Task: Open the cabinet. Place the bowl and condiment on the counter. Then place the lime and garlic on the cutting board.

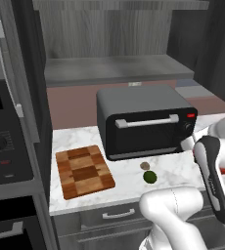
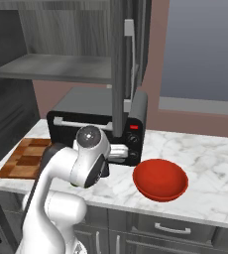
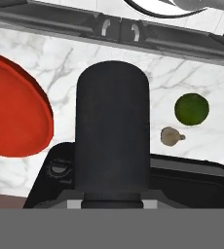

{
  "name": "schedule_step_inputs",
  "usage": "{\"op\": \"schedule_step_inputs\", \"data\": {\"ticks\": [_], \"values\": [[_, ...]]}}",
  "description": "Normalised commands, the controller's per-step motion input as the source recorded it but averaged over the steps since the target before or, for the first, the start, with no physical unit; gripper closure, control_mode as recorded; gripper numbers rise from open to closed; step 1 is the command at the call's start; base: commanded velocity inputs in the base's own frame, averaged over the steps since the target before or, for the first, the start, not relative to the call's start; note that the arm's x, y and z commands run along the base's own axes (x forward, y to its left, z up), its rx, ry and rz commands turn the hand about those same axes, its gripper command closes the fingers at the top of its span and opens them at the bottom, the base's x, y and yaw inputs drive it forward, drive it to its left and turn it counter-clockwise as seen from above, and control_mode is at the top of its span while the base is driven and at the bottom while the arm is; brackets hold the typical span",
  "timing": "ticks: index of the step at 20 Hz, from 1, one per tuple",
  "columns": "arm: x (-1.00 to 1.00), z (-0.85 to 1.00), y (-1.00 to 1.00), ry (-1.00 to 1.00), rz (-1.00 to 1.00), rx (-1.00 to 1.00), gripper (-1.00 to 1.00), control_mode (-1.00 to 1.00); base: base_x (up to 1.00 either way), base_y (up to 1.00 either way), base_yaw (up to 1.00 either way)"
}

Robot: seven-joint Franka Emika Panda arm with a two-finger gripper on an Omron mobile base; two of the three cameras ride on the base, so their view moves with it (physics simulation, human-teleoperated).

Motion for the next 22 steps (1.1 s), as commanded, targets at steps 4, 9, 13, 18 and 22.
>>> {"op": "schedule_step_inputs", "data": {"ticks": [4, 9, 13, 18, 22], "values": [[0.0, -0.53, 0.05, -0.17, 0.0, 0.0, 1.0, -1.0, 0.0, 0.0, 0.0], [0.0, -0.5, 0.07, -0.14, 0.0, 0.0, 1.0, -1.0, 0.0, 0.0, 0.0], [-0.01, -0.42, 0.0, -0.15, 0.0, 0.0, 1.0, -1.0, 0.0, 0.0, 0.0], [0.0, -0.38, 0.0, -0.19, 0.0, 0.0, 1.0, -1.0, 0.0, 0.0, 0.0], [0.0, -0.34, 0.0, -0.2, 0.0, 0.01, 1.0, -1.0, 0.0, 0.0, 0.0]]}}
